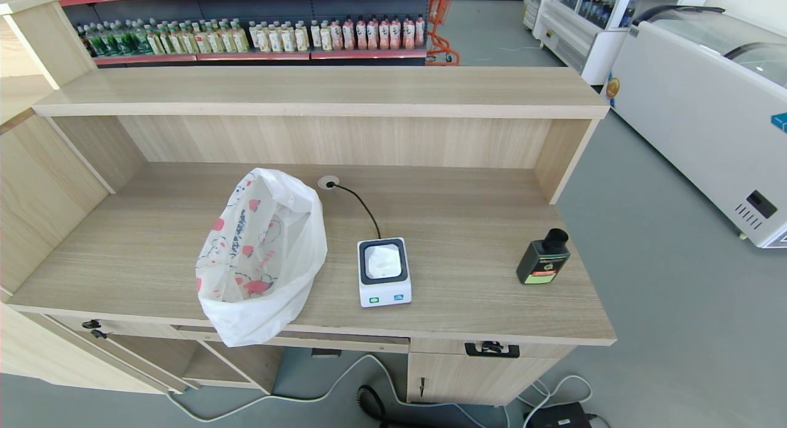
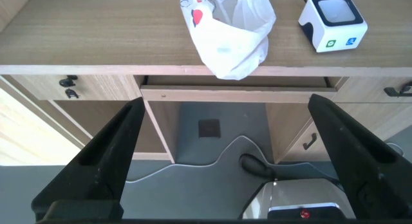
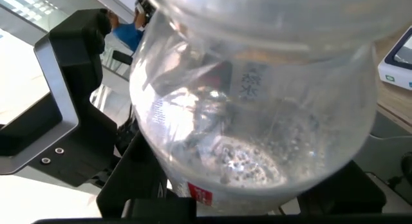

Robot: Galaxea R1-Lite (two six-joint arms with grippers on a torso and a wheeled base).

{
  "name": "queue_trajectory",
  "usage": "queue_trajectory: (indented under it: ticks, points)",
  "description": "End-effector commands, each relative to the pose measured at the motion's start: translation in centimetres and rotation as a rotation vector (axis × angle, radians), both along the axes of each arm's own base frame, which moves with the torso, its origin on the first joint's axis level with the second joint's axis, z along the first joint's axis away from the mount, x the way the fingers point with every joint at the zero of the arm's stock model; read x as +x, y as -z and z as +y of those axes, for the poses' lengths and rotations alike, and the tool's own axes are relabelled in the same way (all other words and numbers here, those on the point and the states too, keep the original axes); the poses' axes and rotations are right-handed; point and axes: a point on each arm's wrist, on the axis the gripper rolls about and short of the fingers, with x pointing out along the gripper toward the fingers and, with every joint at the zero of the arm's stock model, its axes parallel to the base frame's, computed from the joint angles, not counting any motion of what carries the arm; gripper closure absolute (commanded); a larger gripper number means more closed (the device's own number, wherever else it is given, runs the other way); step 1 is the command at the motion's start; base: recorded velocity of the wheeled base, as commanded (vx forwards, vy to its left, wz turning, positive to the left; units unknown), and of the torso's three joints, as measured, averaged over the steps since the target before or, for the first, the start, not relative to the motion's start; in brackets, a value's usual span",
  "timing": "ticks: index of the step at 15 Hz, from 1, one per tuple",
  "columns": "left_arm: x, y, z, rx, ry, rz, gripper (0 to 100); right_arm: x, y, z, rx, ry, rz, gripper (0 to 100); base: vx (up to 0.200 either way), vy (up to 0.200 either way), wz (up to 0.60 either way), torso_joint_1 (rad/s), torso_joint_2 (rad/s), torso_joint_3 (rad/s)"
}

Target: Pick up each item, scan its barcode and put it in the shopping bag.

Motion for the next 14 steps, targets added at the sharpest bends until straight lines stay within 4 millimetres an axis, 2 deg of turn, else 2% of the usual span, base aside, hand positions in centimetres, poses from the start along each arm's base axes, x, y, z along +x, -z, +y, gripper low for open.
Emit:
queue_trajectory:
  ticks: [1,2,3,4,5,7,8,11,14]
  points:
    - [0.0,0.0,0.0,0.0,0.0,0.0,0,0.3,0.0,0.2,-0.006,0.011,0.001,100,0.0,0.0,0.0,0.0,0.0,0.0]
    - [0.0,0.0,0.0,0.0,0.0,0.0,0,1.5,0.6,0.8,-0.063,0.115,-0.035,100,0.0,0.0,0.0,0.0,0.0,0.0]
    - [0.0,0.0,0.0,0.0,0.0,0.0,0,3.0,1.2,1.2,-0.176,0.305,-0.154,100,0.0,0.0,0.0,0.0,0.0,0.0]
    - [0.0,0.0,0.0,0.0,0.0,0.0,0,4.4,2.0,1.6,-0.273,0.445,-0.198,100,0.0,0.0,0.0,0.0,0.0,0.0]
    - [0.0,0.0,0.0,0.0,0.0,0.0,0,5.3,2.5,1.7,-0.291,0.554,-0.201,100,0.0,0.0,0.0,0.0,0.0,0.0]
    - [0.0,0.0,0.0,0.0,0.0,0.0,0,6.3,4.5,2.0,-0.311,0.656,-0.226,100,0.0,0.0,0.0,0.0,0.0,0.0]
    - [0.0,0.0,0.0,0.0,0.0,-0.002,0,7.0,5.5,2.1,-0.377,0.733,-0.272,100,0.0,0.0,0.0,0.0,0.0,0.0]
    - [0.0,0.0,0.0,0.0,0.0,-0.002,0,8.8,6.2,1.2,-0.513,0.851,-0.356,100,0.0,0.0,0.0,0.0,0.0,0.0]
    - [0.0,0.0,0.0,0.0,0.0,0.0,0,12.2,8.6,0.9,-0.713,0.9,-0.613,100,0.0,0.0,0.0,0.0,0.0,0.0]
